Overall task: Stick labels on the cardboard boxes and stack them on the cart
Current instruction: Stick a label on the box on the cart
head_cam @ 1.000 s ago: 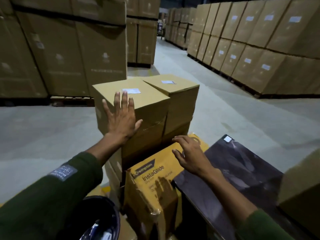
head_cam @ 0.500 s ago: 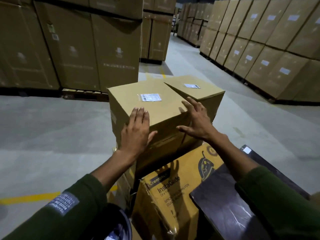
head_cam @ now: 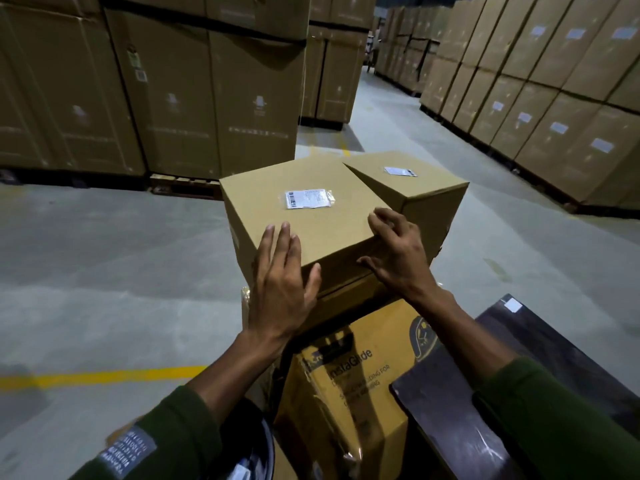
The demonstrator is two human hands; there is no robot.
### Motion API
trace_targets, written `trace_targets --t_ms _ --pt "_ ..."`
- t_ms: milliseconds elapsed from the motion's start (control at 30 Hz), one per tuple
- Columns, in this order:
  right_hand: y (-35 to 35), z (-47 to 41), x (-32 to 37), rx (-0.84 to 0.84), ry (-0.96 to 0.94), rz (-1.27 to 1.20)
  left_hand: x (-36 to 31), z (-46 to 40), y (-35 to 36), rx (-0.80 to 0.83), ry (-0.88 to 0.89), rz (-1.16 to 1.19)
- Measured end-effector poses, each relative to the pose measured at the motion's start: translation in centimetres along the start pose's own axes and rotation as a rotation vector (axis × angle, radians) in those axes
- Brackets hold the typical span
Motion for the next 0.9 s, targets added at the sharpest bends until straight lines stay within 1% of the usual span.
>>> trace_targets --t_ms 200,333,467,633,767,900 --pt "-2.2 3.3 4.4 -0.062 -0.064 -0.017 0.3 3.9 -3.8 -0.022 0.018 -0.061" --pt "-4.6 7.0 6.8 -0.096 -0.070 -0.031 -1.0 6.6 -7.0 -0.066 0.048 -0.094" --pt "-8.8 12.6 7.9 -0.163 -0.016 -0.025 -5.2 9.7 -10.1 -0.094 0.122 -0.093" --pt "-14.8 20.1 8.9 -0.260 0.069 0.013 -10.9 12.9 -12.9 -0.114 0.225 -0.014" --pt "-19.0 26.4 8.8 -0.334 0.158 0.059 -15.7 15.3 -13.5 -0.113 0.329 0.060" --pt "-22.5 32.7 7.6 -0.400 0.282 0.133 -21.0 17.0 -12.5 -0.081 0.443 0.152"
Point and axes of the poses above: each hand's wrist, its own z-axis away from the middle knuckle, its own y-axis out of the palm, x = y × z, the point moved 6 cm from there along -z, towards the middle knuckle, and after that the axes turned 13 degrees about -z, right-handed, at the moved point
